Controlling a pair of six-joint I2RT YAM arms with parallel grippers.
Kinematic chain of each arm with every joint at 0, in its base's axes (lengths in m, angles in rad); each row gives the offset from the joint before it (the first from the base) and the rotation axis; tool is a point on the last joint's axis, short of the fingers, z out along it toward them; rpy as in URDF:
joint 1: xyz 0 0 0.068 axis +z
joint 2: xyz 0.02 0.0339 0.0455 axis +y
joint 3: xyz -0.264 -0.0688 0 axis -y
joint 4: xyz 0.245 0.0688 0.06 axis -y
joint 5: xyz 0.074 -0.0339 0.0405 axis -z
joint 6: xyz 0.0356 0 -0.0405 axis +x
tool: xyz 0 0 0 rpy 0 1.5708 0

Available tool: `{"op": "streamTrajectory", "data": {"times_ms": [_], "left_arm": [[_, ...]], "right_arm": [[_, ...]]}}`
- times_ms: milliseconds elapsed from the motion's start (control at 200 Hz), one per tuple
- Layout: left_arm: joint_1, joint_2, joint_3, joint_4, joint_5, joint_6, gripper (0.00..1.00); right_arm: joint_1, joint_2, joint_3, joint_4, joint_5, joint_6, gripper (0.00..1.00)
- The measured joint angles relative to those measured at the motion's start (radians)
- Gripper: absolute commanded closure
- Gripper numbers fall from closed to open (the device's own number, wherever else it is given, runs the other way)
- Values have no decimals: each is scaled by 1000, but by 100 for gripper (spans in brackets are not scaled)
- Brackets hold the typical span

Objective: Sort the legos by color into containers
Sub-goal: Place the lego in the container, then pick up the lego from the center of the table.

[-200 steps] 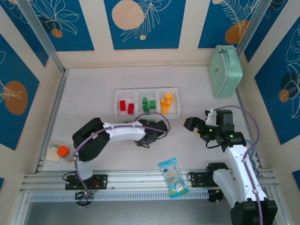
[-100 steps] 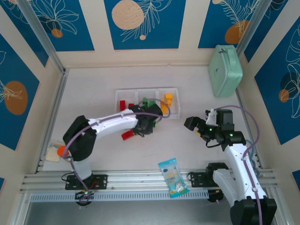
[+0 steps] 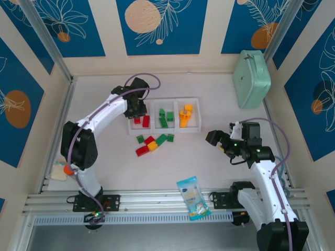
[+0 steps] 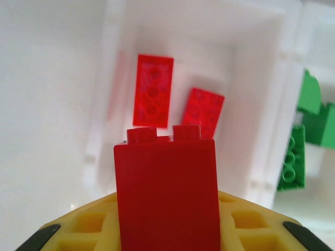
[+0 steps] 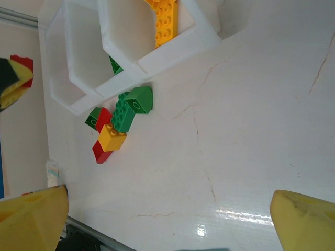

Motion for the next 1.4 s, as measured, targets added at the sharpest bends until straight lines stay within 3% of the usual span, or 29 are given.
{"op": "streamTrajectory", "data": {"times_ms": [375,515,720,1021,1396], "left_arm": [[43,263,184,8,65,76,68],[49,291,201,10,72,72,48],[55,280,201,31,92,73,31],[55,62,-22,163,123,111,12],[39,-297,-492,288,242,114,14]], "right_arm": [[-2,-23,2,-18,7,0,1],[-2,-30,2,-20,11,0,1],[-3,-63,2,-19,11,0,1],[-4,-66,2,-19,20,1,1],[-4,-37,2,-12,22,2,1]]}}
